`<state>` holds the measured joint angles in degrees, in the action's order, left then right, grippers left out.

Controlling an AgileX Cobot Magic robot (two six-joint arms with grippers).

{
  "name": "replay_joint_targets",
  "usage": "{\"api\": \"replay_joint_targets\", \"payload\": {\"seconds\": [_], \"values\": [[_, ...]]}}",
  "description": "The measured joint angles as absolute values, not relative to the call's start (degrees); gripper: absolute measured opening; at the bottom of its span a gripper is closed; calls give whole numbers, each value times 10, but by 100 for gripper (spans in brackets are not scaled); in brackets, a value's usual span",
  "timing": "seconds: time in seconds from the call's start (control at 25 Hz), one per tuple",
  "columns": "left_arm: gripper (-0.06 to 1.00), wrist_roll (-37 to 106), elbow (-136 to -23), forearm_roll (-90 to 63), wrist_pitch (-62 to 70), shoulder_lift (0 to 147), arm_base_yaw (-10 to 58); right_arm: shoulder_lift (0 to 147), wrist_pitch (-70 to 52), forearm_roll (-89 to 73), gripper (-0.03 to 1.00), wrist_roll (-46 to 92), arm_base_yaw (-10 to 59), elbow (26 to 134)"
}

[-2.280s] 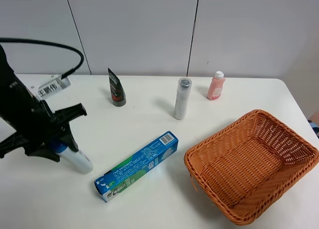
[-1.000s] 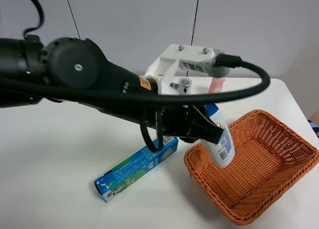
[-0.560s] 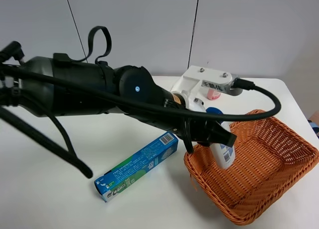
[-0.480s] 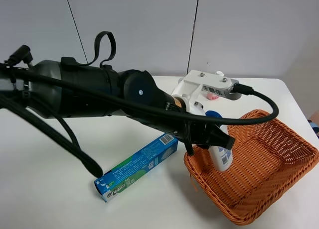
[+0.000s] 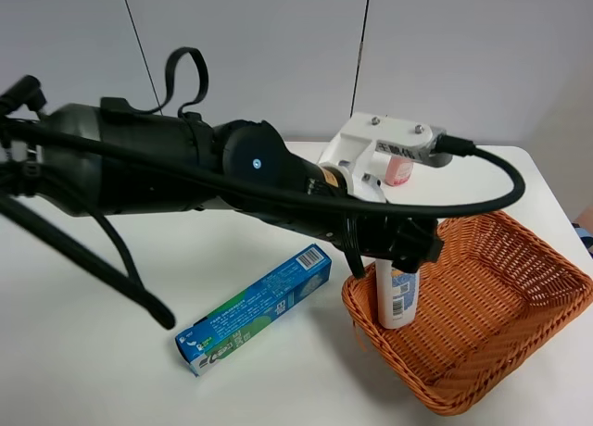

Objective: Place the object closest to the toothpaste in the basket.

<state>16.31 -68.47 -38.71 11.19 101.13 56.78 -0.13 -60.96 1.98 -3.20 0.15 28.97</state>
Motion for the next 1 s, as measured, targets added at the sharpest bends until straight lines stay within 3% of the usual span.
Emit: {"api": "replay_joint_targets", "payload": {"seconds": [0.2,0.4,1.0], "values": [[80,164,-685,-341,84,927,553,-1,-610,20,99,-32,2,290],[80,165,-685,-243,91,817,491,-1,-610,20,99,-32,2,290],[80,112,-685,-75,362,448,114,-1,-610,20,99,-32,2,290]]}}
